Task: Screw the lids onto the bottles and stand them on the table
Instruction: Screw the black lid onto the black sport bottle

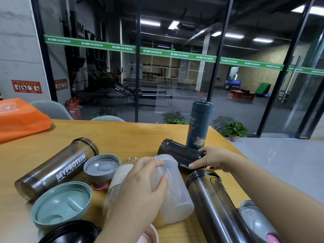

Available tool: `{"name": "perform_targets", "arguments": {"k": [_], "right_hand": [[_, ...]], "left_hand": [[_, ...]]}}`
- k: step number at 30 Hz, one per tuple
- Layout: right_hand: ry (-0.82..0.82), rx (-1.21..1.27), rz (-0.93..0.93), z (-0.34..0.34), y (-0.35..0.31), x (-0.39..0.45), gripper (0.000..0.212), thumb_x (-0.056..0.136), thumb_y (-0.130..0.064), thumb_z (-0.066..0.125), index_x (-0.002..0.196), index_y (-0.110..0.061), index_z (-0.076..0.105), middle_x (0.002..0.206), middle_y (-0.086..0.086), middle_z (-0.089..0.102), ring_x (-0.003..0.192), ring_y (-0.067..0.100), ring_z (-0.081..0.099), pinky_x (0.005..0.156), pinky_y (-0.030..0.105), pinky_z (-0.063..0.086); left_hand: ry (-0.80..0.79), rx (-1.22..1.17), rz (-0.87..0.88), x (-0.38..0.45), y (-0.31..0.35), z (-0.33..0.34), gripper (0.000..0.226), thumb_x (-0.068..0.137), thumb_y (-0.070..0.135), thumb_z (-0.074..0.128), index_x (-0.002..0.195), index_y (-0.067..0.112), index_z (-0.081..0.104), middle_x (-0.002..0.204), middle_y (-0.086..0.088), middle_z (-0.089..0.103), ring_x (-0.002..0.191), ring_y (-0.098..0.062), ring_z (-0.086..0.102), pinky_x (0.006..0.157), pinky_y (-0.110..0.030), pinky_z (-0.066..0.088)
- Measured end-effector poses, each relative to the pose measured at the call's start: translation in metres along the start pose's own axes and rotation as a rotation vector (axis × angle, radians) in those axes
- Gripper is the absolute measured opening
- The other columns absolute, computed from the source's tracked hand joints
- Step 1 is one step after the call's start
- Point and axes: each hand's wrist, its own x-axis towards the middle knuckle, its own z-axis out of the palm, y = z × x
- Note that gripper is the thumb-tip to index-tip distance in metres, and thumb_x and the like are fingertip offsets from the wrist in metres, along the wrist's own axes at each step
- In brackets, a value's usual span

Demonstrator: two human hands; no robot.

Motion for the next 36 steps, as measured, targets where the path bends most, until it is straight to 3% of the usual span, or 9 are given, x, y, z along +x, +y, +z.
{"name": "perform_targets", "arguments": {"k": [3, 8, 11, 17, 20, 24, 27, 30, 36], "right_hand": [[0.038, 0.014, -0.033, -0.003, 0.000, -0.002, 0.087, 0.065, -0.033, 0.086, 0.138, -0.018, 0.041, 0.131, 0.009, 0.050, 0.116, 0.027, 0.049, 0.096, 0.040, 0.047], [0.109, 0.074, -0.133, -0.009, -0.003, -0.016, 0.075, 0.068, -0.027, 0.084, 0.132, -0.017, 0.046, 0.113, 0.005, 0.056, 0.101, 0.022, 0.053, 0.077, 0.030, 0.045], [0.160, 0.119, -0.200, -0.011, -0.005, -0.031, 0.070, 0.070, -0.023, 0.083, 0.129, -0.017, 0.046, 0.107, 0.002, 0.055, 0.095, 0.019, 0.052, 0.061, 0.022, 0.041], [0.308, 0.155, -0.420, -0.010, -0.005, -0.060, 0.065, 0.068, -0.018, 0.084, 0.121, -0.023, 0.047, 0.104, -0.002, 0.057, 0.092, 0.015, 0.056, 0.070, 0.023, 0.044], [0.369, 0.140, -0.535, -0.006, -0.002, -0.071, 0.071, 0.067, -0.021, 0.084, 0.126, -0.024, 0.045, 0.109, -0.005, 0.055, 0.096, 0.013, 0.055, 0.072, 0.020, 0.044], [0.417, 0.175, -0.630, 0.000, 0.004, -0.082, 0.078, 0.066, -0.025, 0.085, 0.131, -0.026, 0.043, 0.116, -0.006, 0.054, 0.102, 0.012, 0.054, 0.070, 0.013, 0.041], [0.431, 0.200, -0.667, 0.005, 0.006, -0.089, 0.080, 0.065, -0.025, 0.086, 0.132, -0.027, 0.042, 0.118, -0.006, 0.055, 0.101, 0.010, 0.054, 0.067, 0.012, 0.041], [0.432, 0.189, -0.708, 0.011, 0.006, -0.099, 0.083, 0.064, -0.027, 0.086, 0.135, -0.025, 0.041, 0.119, -0.008, 0.054, 0.103, 0.009, 0.053, 0.070, 0.011, 0.040], [0.442, 0.212, -0.790, 0.024, 0.006, -0.115, 0.082, 0.062, -0.025, 0.087, 0.132, -0.026, 0.044, 0.117, -0.013, 0.054, 0.106, 0.006, 0.052, 0.083, 0.017, 0.040]], "left_hand": [[0.011, -0.027, 0.017, 0.000, -0.001, -0.001, 0.019, 0.089, 0.039, 0.054, 0.107, 0.047, 0.053, 0.114, 0.034, 0.040, 0.103, 0.010, 0.041, 0.074, -0.002, 0.031], [0.056, -0.083, 0.075, 0.004, -0.002, -0.008, 0.026, 0.085, 0.028, 0.062, 0.094, 0.051, 0.052, 0.111, 0.030, 0.048, 0.106, 0.003, 0.048, 0.088, -0.017, 0.035], [0.082, -0.097, 0.086, 0.004, -0.002, -0.014, 0.026, 0.085, 0.026, 0.064, 0.095, 0.049, 0.055, 0.108, 0.029, 0.052, 0.101, 0.007, 0.049, 0.081, -0.004, 0.033], [0.110, -0.131, 0.032, -0.002, -0.003, -0.035, 0.022, 0.085, 0.026, 0.065, 0.095, 0.044, 0.059, 0.107, 0.027, 0.054, 0.101, 0.008, 0.051, 0.077, -0.003, 0.034], [0.110, 0.024, 0.019, -0.011, -0.004, -0.052, 0.024, 0.084, 0.033, 0.064, 0.105, 0.042, 0.056, 0.109, 0.029, 0.048, 0.106, 0.005, 0.047, 0.078, -0.007, 0.031], [-0.181, 0.339, -0.066, -0.028, -0.018, -0.075, 0.087, 0.059, 0.076, 0.054, 0.136, 0.048, 0.024, 0.138, 0.025, 0.025, 0.134, -0.005, 0.015, 0.106, -0.025, 0.023], [-0.461, 0.481, -0.173, -0.041, -0.023, -0.093, 0.113, 0.062, 0.068, 0.069, 0.143, 0.049, -0.008, 0.154, 0.018, -0.009, 0.143, -0.009, -0.010, 0.118, -0.038, 0.012], [-0.581, 0.541, -0.225, -0.054, -0.024, -0.106, 0.123, 0.062, 0.061, 0.075, 0.140, 0.052, -0.019, 0.155, 0.018, -0.020, 0.145, -0.012, -0.011, 0.118, -0.040, 0.014], [-0.602, 0.479, -0.218, -0.066, -0.029, -0.109, 0.115, 0.070, 0.045, 0.076, 0.146, 0.046, -0.011, 0.156, 0.022, -0.004, 0.144, -0.012, -0.002, 0.112, -0.034, 0.029]]}}
